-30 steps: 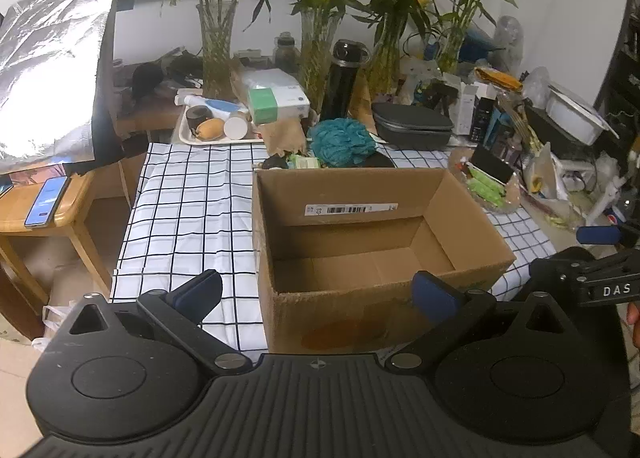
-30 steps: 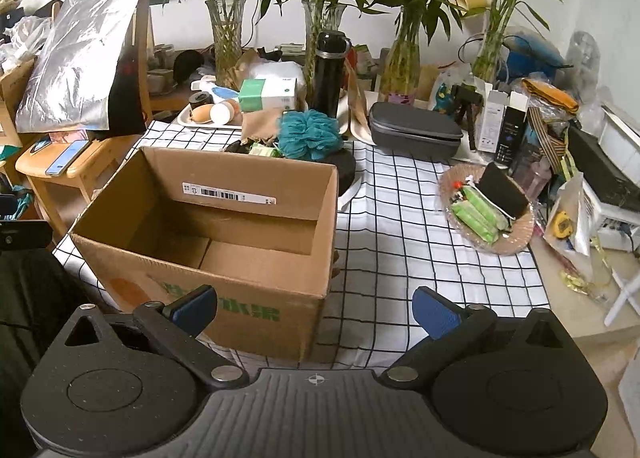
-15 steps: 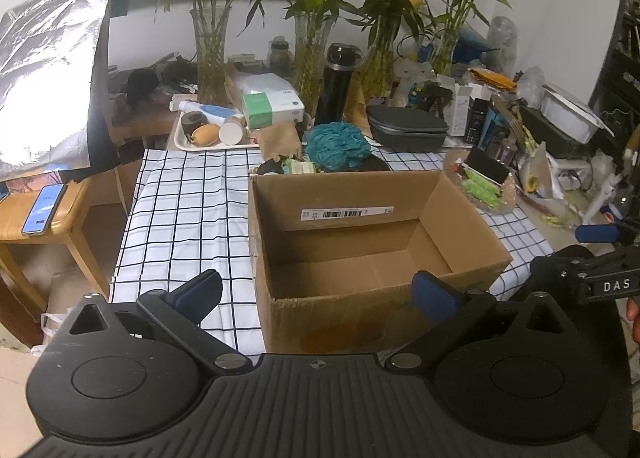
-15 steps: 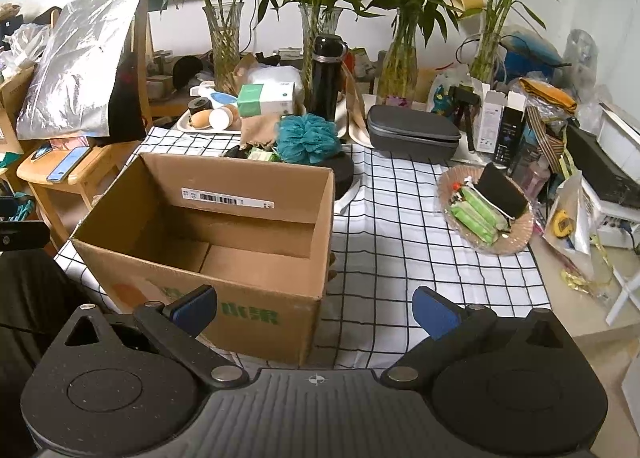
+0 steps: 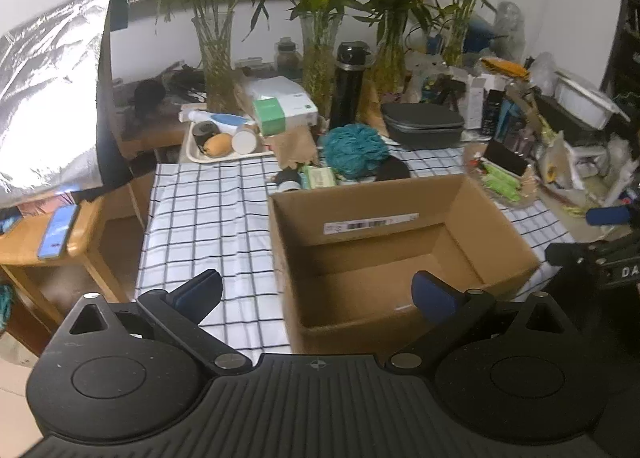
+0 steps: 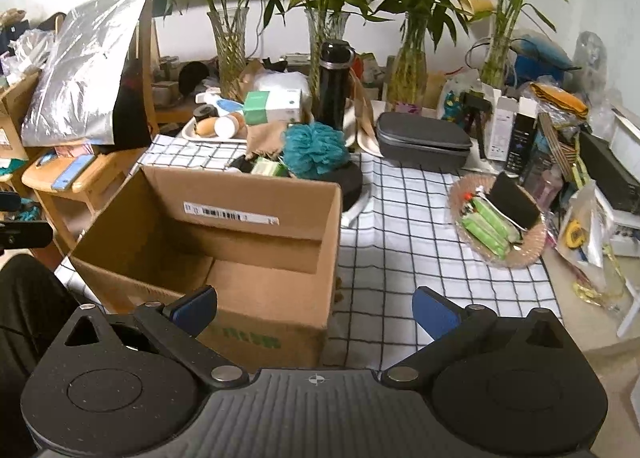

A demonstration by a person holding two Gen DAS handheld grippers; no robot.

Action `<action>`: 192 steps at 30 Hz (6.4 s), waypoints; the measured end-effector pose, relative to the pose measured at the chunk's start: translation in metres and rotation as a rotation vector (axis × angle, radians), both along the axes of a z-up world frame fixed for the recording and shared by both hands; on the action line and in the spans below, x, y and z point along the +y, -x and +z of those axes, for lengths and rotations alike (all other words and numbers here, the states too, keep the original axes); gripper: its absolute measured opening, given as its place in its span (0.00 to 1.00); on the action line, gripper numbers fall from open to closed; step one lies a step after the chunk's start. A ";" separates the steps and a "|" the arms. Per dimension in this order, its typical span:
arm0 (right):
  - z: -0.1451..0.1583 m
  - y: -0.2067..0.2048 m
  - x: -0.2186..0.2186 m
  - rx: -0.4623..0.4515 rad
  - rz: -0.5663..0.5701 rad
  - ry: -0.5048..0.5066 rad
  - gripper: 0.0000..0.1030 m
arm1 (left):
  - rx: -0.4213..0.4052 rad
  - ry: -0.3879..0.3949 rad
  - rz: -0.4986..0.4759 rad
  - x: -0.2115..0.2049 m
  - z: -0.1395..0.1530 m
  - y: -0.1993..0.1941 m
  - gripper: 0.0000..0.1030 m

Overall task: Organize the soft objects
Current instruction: 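Move both tools past the cardboard box toward the items on the table, then grasp the black plastic-wrapped roll with the left tool while the right tool grasps the black foam sponge, then carry the roll and sponge into the cardboard box and open both tools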

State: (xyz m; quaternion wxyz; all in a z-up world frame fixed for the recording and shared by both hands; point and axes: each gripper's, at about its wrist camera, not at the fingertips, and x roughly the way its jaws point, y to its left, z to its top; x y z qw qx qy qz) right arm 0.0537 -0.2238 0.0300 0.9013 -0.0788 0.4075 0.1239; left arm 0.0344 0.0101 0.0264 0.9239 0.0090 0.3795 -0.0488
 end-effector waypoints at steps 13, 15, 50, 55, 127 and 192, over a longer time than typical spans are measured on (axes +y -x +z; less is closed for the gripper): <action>0.008 -0.059 0.001 -0.014 0.035 -0.034 1.00 | 0.014 -0.020 0.027 0.019 0.003 -0.035 1.00; 0.008 -0.067 0.002 -0.011 0.043 -0.042 1.00 | 0.015 -0.017 0.026 0.021 0.003 -0.043 1.00; -0.098 -0.269 -0.047 0.051 -0.078 -0.184 1.00 | 0.016 0.176 -0.109 0.083 -0.091 -0.238 1.00; -0.112 -0.282 -0.045 0.077 -0.069 -0.177 1.00 | 0.038 0.192 -0.147 0.080 -0.130 -0.266 0.90; -0.148 -0.335 -0.011 0.107 -0.046 0.003 0.69 | -0.015 0.299 -0.095 0.102 -0.134 -0.273 0.40; -0.016 -0.065 0.022 0.007 0.278 -0.182 1.00 | -0.113 0.100 -0.169 0.011 -0.021 -0.016 0.63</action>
